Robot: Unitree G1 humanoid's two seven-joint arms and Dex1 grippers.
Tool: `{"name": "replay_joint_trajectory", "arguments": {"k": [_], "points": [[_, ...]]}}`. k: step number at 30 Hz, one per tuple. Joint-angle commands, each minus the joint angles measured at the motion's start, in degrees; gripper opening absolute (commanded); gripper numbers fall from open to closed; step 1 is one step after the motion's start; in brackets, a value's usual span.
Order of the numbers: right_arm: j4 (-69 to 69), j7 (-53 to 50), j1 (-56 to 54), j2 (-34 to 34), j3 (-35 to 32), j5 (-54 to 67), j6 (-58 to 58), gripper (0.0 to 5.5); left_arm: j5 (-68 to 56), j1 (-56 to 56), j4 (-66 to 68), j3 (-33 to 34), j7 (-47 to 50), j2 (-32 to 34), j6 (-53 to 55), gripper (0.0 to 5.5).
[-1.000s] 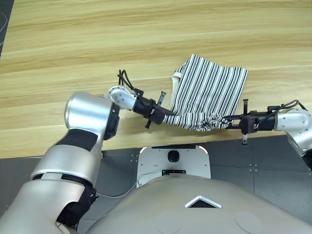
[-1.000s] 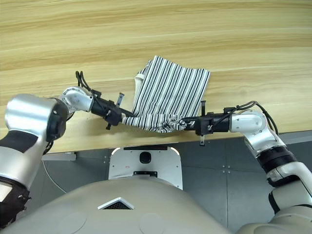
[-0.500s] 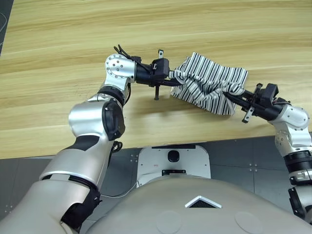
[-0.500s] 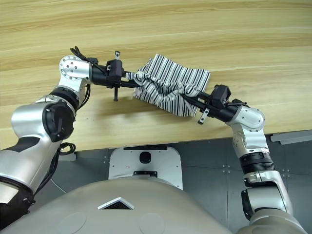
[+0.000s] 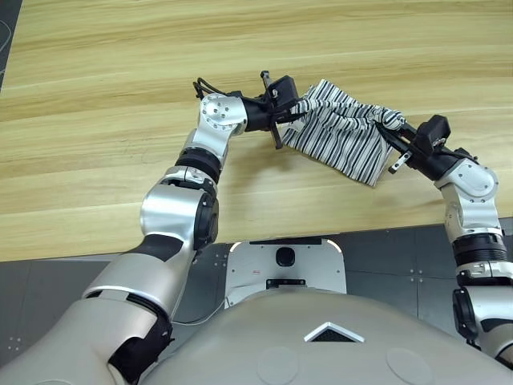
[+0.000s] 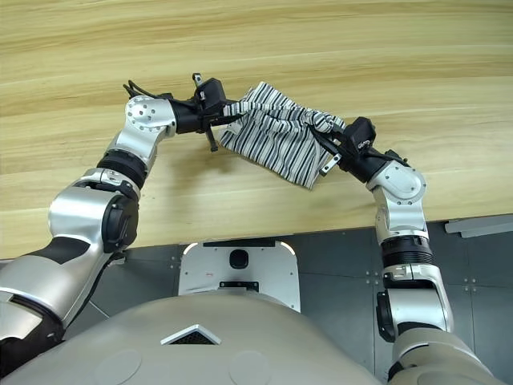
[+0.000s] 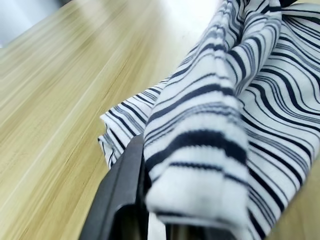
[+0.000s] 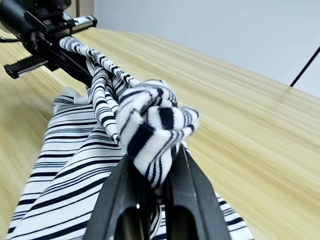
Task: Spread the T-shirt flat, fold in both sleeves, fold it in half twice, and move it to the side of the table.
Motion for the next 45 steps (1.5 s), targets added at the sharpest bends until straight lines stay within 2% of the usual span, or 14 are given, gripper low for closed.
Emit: {"name": "replay_joint_trajectory", "arguments": {"k": [1,7,9,10,12,13,20,24,30,31,36,40,45], "points": [[1.24,-1.92,-1.34,1.27,-1.28,-1.87,2.26,0.14,-0.54,-3.09,-0.07,-2.28,6.31,-1.68,2.47,0.18],[1.48,-4.89,-1.67,4.25,-2.71,-1.32,8.78,0.14,-1.77,-5.34,1.71,-3.67,15.27,-2.80,7.86,0.18],[2.33,-9.00,-2.39,5.63,-4.08,-1.61,11.97,0.14,-2.54,-5.71,2.22,-3.58,17.21,-2.93,10.13,0.18],[2.85,-11.13,-2.87,6.05,-4.72,-2.06,13.31,0.14,-2.73,-5.79,2.43,-3.71,17.69,-2.92,11.09,0.54],[3.27,-13.08,-3.32,6.61,-5.44,-2.37,15.55,0.14,-3.14,-5.73,2.74,-3.78,18.05,-2.94,12.82,0.88],[3.35,-13.46,-3.30,6.85,-5.45,-2.45,16.85,0.50,-3.34,-5.60,2.85,-3.88,18.11,-3.01,13.41,0.99],[3.98,-18.28,-3.73,9.16,-7.42,-3.09,19.96,1.78,-6.41,-5.23,2.51,-3.35,18.43,-3.94,12.23,2.17],[2.30,-18.49,-3.48,10.82,-8.76,-1.56,19.71,2.65,-7.67,-5.64,2.01,-2.65,23.95,-3.88,9.09,2.94],[3.18,-26.48,-5.82,11.83,-13.19,-3.83,13.07,3.74,-9.36,-5.16,0.83,-1.20,30.28,-2.86,3.07,3.88],[3.69,-27.89,-6.23,11.61,-13.55,-4.86,11.34,3.77,-10.06,-4.96,0.48,-0.64,30.69,-2.57,2.41,4.01],[3.27,-35.04,-6.41,9.08,-9.80,-18.25,-2.53,3.77,-12.84,-3.17,-1.93,1.93,34.45,-0.34,-0.98,4.01],[1.92,-38.79,-6.79,7.70,-7.49,-25.47,-7.15,3.77,-14.71,-1.33,-4.55,3.49,36.89,1.36,-3.30,4.01],[1.25,-30.24,-9.28,5.85,-1.00,-27.65,-9.00,3.77,-19.79,4.29,-12.93,7.21,37.34,3.72,-5.14,4.01]]}}
